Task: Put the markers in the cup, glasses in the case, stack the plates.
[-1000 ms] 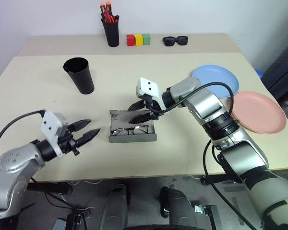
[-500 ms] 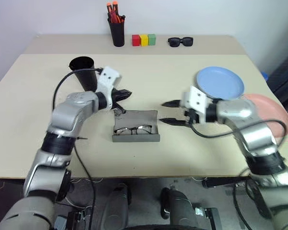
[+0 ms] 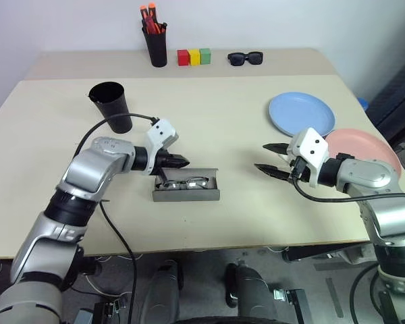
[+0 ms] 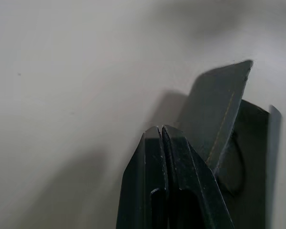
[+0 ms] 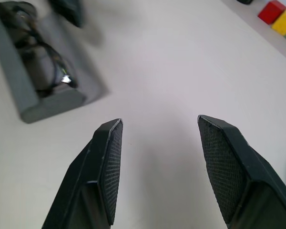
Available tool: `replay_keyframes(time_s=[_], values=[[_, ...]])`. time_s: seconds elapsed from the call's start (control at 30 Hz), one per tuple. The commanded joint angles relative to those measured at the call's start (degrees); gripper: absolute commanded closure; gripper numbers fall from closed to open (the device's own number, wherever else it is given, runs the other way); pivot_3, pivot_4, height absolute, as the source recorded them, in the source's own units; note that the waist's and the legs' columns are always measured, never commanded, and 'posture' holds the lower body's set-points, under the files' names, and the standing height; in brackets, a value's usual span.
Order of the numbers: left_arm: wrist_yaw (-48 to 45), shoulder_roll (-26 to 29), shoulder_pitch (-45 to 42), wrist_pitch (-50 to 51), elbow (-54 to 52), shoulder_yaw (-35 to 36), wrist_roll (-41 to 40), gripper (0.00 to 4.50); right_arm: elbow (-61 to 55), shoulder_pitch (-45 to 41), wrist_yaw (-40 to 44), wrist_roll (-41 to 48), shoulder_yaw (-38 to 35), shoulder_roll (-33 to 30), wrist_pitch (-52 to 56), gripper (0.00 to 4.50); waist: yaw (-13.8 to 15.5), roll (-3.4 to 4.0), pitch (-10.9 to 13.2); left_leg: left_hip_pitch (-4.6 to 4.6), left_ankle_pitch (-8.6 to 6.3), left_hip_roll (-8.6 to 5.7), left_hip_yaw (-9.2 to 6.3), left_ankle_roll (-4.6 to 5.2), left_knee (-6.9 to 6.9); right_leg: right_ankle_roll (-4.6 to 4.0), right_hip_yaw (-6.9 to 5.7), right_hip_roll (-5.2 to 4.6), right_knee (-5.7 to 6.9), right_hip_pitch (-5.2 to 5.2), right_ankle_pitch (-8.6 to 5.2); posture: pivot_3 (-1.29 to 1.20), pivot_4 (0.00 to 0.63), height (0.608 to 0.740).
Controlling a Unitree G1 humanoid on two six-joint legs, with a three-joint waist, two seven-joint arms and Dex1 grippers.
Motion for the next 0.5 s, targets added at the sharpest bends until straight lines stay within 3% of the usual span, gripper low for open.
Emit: replay_keyframes(time_s=[0.03, 0.27, 0.5], values=[[-2.3, 3.4, 4.4, -2.4, -6.9, 1.6, -0.5, 4.49, 4.9, -4.4, -2.5, -2.4, 0.5, 0.1, -2.9, 1.98, -0.2, 0.01, 0.0, 0.0, 0.0, 0.0, 0.0, 0.0, 0.0, 0.01, 0.0, 0.0, 0.0, 0.0, 0.0, 0.0, 0.15, 0.74], [-4.6, 6.2, 13.6, -8.0, -14.3, 5.3, -2.6, 4.49, 23.9, -15.3, -8.8, -12.6, 7.4, 1.2, -8.2, 1.98, -0.1, 0.02, 0.0, -0.01, 0.0, 0.0, 0.01, 0.0, -0.01, -0.01, 0.0, 0.0, 0.01, -0.03, 0.0, 0.0, 0.15, 0.74], [2.7, -1.9, 19.8, -15.8, -18.7, 17.3, -7.4, 4.49, 50.0, -26.6, -19.6, -25.0, 14.6, 3.7, -22.0, 1.98, -0.3, 0.01, 0.0, -0.1, 0.02, -0.01, 0.02, 0.02, 0.04, -0.01, 0.0, 0.0, -0.02, -0.06, 0.02, 0.0, 0.15, 0.74]])
